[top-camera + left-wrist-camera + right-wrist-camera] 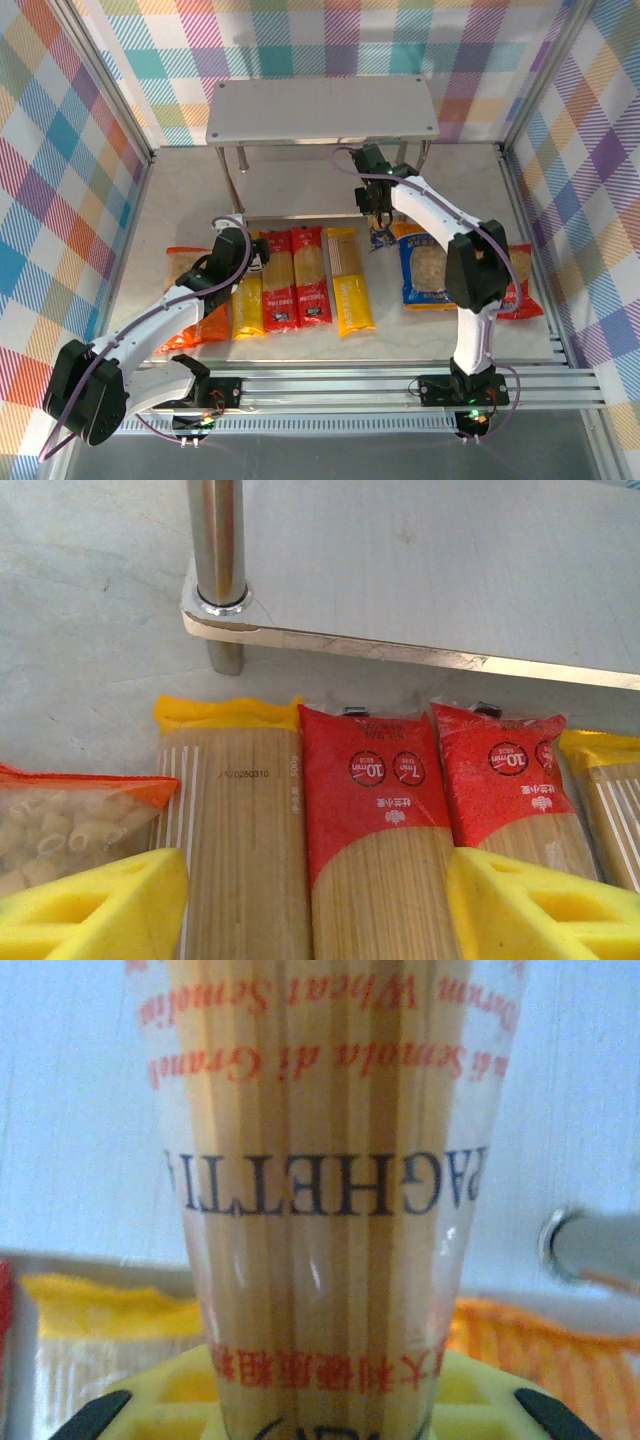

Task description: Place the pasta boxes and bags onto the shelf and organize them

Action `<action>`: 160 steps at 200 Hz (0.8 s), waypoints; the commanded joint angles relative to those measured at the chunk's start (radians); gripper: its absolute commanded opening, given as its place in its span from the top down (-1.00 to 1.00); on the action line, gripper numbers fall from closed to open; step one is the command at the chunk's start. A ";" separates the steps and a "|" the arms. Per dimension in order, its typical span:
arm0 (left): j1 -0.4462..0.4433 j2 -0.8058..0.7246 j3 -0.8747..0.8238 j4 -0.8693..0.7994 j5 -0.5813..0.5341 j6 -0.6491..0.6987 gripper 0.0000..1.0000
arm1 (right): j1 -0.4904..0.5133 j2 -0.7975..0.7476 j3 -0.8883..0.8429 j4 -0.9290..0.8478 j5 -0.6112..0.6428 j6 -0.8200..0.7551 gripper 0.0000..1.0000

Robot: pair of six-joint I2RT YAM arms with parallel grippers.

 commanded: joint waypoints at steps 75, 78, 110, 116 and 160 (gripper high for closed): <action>-0.010 -0.033 -0.024 -0.035 -0.014 -0.002 -0.37 | -0.049 0.067 0.087 0.240 0.115 -0.058 0.95; -0.010 -0.032 -0.024 -0.034 -0.015 -0.002 -0.37 | -0.048 0.069 0.087 0.245 0.116 -0.058 0.94; -0.010 -0.032 -0.031 -0.038 -0.017 -0.006 -0.38 | -0.053 0.108 0.087 0.283 0.123 -0.048 0.84; -0.010 -0.032 -0.031 -0.039 -0.016 -0.004 -0.38 | -0.053 0.116 0.087 0.289 0.122 -0.046 0.84; -0.010 -0.026 -0.025 -0.043 -0.020 0.001 -0.37 | -0.059 0.170 0.101 0.297 0.112 -0.030 0.58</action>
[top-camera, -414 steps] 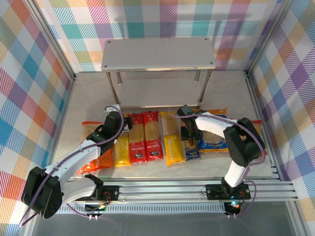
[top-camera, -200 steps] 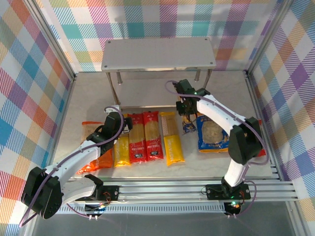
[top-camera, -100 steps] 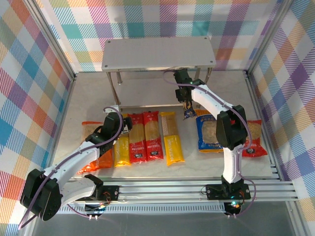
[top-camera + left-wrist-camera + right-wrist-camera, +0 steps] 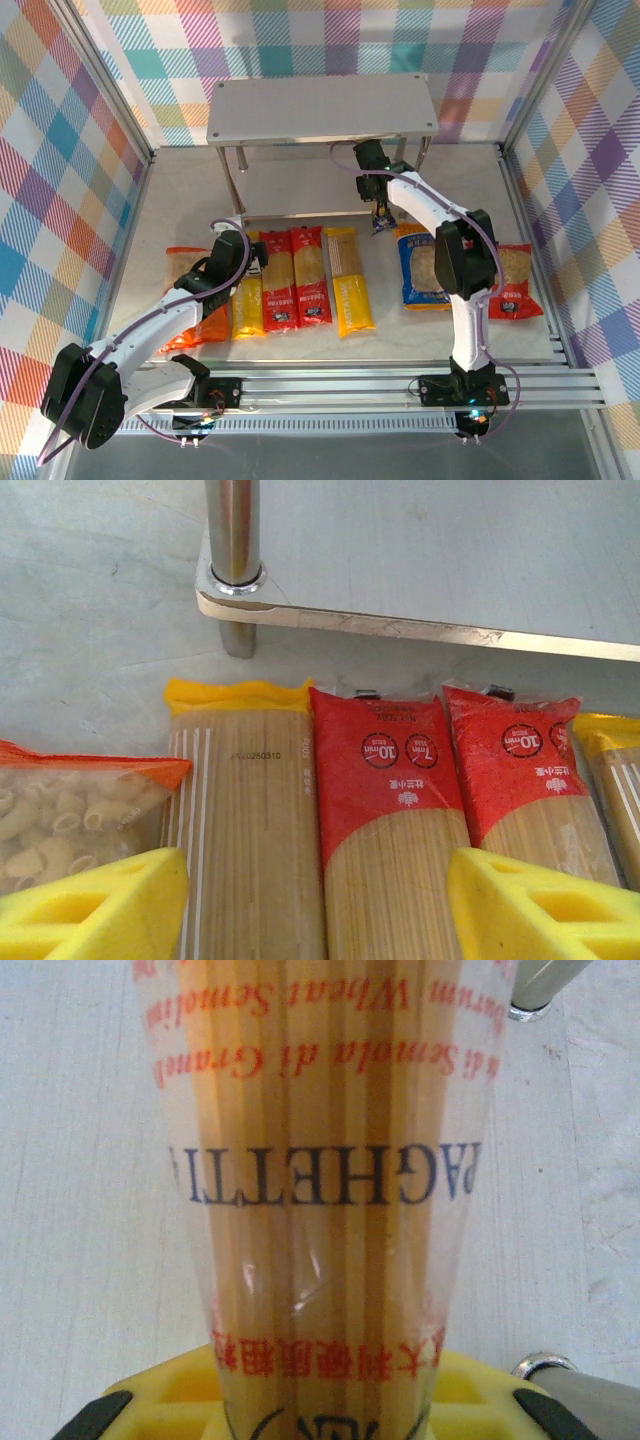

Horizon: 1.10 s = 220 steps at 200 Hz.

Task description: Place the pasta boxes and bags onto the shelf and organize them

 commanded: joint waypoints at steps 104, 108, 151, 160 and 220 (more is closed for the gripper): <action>-0.010 0.007 -0.010 -0.023 -0.013 -0.001 -0.39 | -0.025 0.107 0.055 0.110 0.023 0.058 -0.29; -0.010 0.007 -0.011 -0.024 -0.013 0.000 -0.39 | -0.025 0.104 0.054 0.111 0.024 0.058 -0.32; -0.010 0.000 -0.011 -0.030 -0.015 -0.001 -0.39 | -0.027 0.036 -0.001 0.127 0.036 0.054 -0.60; -0.010 -0.001 -0.013 -0.030 -0.016 0.000 -0.39 | -0.027 0.004 -0.029 0.140 0.036 0.055 -0.60; -0.010 0.009 -0.033 -0.023 -0.016 0.000 -0.38 | -0.015 -0.265 -0.270 0.179 -0.029 0.066 -0.62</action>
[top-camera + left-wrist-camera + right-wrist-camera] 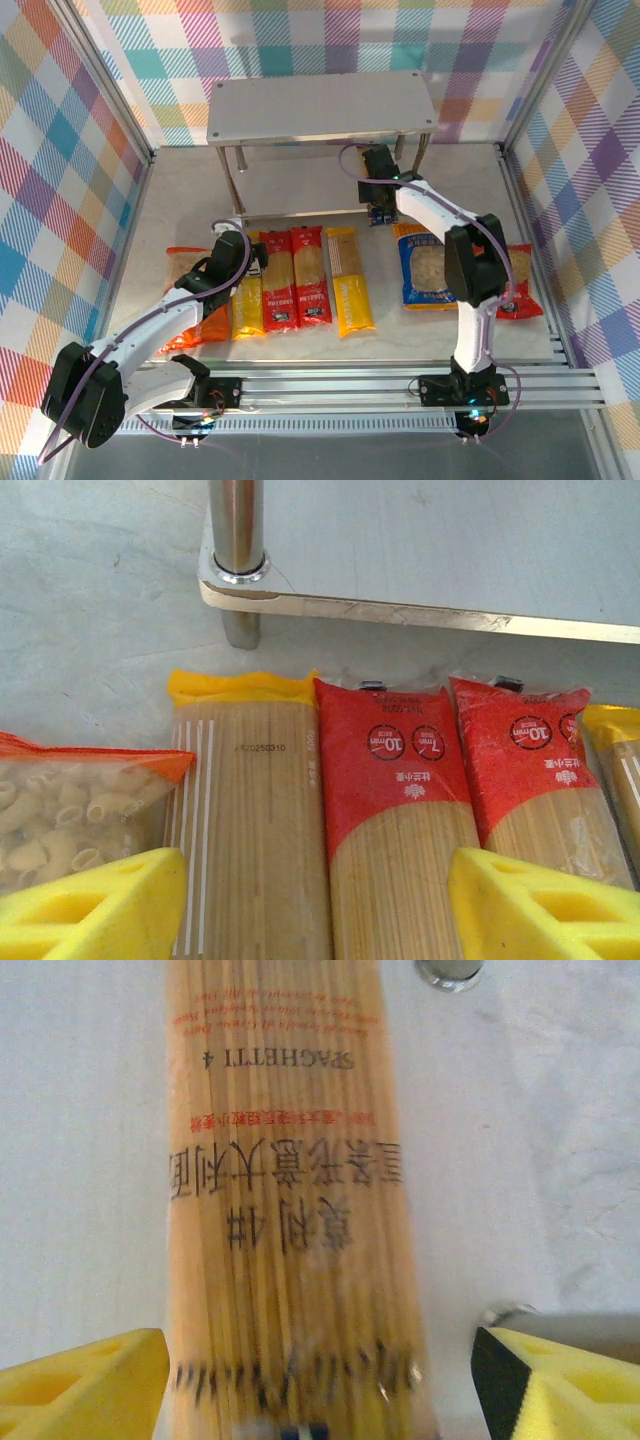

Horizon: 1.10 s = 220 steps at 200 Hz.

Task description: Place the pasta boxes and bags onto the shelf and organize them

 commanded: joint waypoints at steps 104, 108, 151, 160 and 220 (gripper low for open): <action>-0.022 0.032 -0.051 -0.053 -0.048 -0.057 -0.36 | 0.313 -0.423 -0.431 -0.240 -0.207 0.269 -0.66; -0.023 0.034 -0.052 -0.053 -0.048 -0.059 -0.37 | 0.330 -0.423 -0.436 -0.245 -0.203 0.281 -0.66; -0.029 0.057 -0.058 -0.036 -0.032 -0.074 -0.40 | 0.406 -0.364 -0.471 -0.237 -0.228 0.360 -0.73; -0.030 0.058 -0.057 -0.036 -0.030 -0.074 -0.40 | 0.412 -0.350 -0.472 -0.226 -0.232 0.362 -0.76; -0.032 0.044 -0.067 -0.045 -0.038 -0.072 -0.41 | 0.423 -0.225 -0.418 -0.235 -0.246 0.361 -0.86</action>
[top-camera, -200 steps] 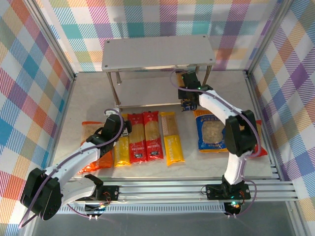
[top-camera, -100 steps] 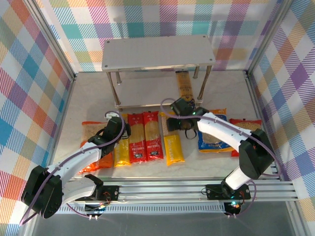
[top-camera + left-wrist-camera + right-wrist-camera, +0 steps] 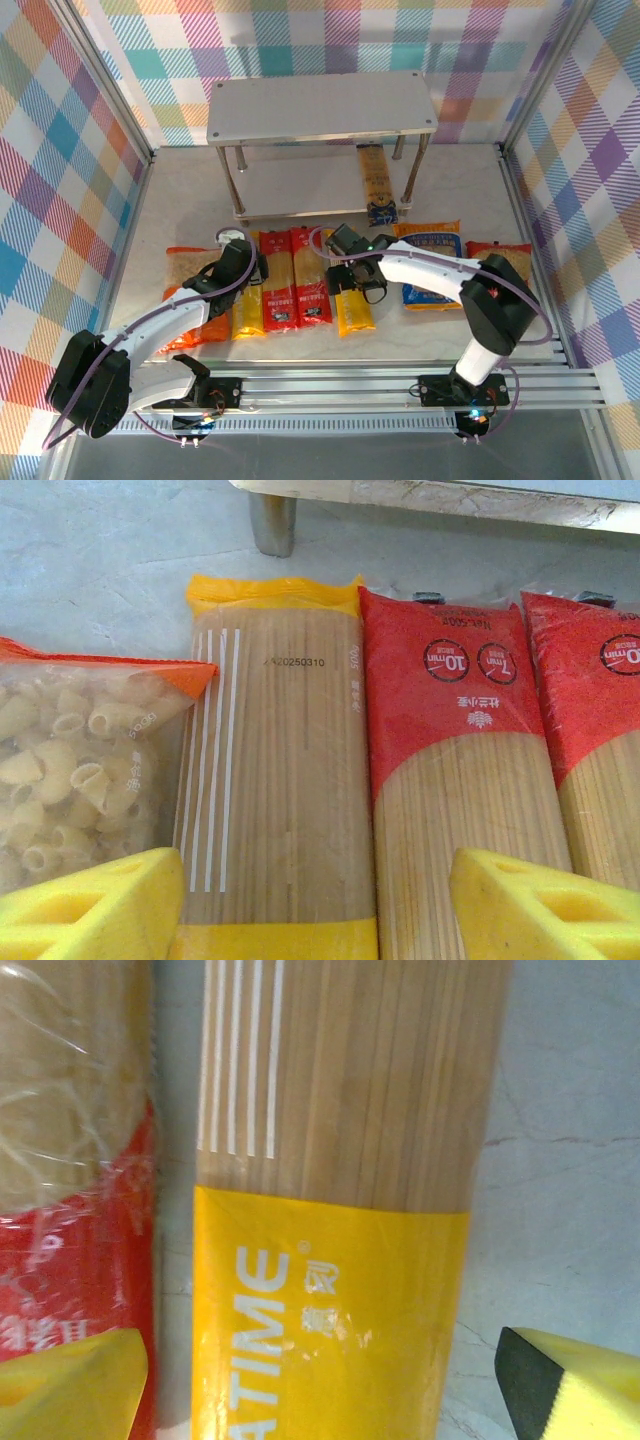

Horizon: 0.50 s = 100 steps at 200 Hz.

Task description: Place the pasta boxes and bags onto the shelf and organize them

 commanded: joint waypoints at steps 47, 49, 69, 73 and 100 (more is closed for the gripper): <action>-0.011 -0.005 -0.025 -0.008 -0.016 -0.010 -0.42 | 0.008 0.102 0.061 -0.024 -0.021 0.026 -0.95; -0.011 -0.005 -0.025 -0.007 -0.016 -0.010 -0.42 | 0.008 0.104 0.062 -0.024 -0.021 0.026 -0.95; -0.011 0.004 -0.027 0.001 -0.013 -0.010 -0.42 | 0.008 0.125 0.069 -0.025 -0.030 0.025 -0.95; -0.011 0.007 -0.027 0.002 -0.012 -0.010 -0.42 | 0.008 0.130 0.071 -0.026 -0.030 0.024 -0.95; -0.011 0.014 -0.027 0.008 -0.011 -0.008 -0.42 | 0.008 0.164 0.080 -0.035 -0.037 0.024 -0.94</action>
